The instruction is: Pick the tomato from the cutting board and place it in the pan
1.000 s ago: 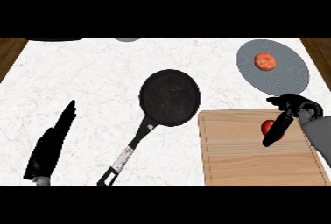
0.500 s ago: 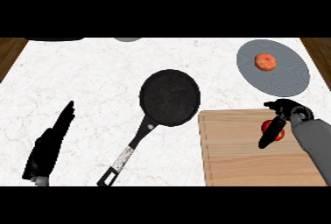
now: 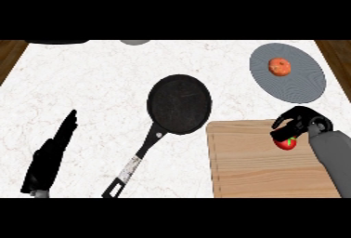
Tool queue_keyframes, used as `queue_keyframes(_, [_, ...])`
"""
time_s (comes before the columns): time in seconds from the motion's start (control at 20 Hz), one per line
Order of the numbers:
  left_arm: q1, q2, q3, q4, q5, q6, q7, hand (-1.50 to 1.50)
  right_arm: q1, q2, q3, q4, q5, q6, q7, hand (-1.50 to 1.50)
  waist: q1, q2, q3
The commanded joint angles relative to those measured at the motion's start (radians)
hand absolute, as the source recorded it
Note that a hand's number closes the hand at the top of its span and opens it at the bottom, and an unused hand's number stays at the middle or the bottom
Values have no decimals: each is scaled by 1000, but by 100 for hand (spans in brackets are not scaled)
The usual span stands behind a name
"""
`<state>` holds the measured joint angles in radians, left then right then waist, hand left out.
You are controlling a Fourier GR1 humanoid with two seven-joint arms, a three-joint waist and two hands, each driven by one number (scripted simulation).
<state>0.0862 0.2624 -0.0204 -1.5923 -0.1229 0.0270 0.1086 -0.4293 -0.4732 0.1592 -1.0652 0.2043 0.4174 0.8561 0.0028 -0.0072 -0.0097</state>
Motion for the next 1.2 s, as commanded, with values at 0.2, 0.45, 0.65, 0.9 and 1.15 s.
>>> queue_keyframes(0.2, [-2, -17, -1, -22, -36, 1, 16, 0, 12, 43, -60, 33, 3, 9, -24, 150, 2, 7, 10])
queue_keyframes(0.45, [-10, -39, 21, 8, -22, 11, 14, 0, 202, 81, 69, -327, 187, -188, 108, 150, -23, 0, 8])
queue_keyframes(0.65, [25, -11, 46, -11, -12, 1, 11, 0, 299, 72, 196, -507, 427, -346, 200, 150, -41, -11, 6])
queue_keyframes(0.9, [58, -14, 19, -18, -28, -10, -13, 0, 267, 5, 244, -700, 681, -451, 212, 150, -29, -13, 6])
queue_keyframes(1.15, [8, -12, 36, -7, -18, -12, 29, 0, 213, -10, 305, -915, 865, -442, 235, 150, -22, -5, 7])
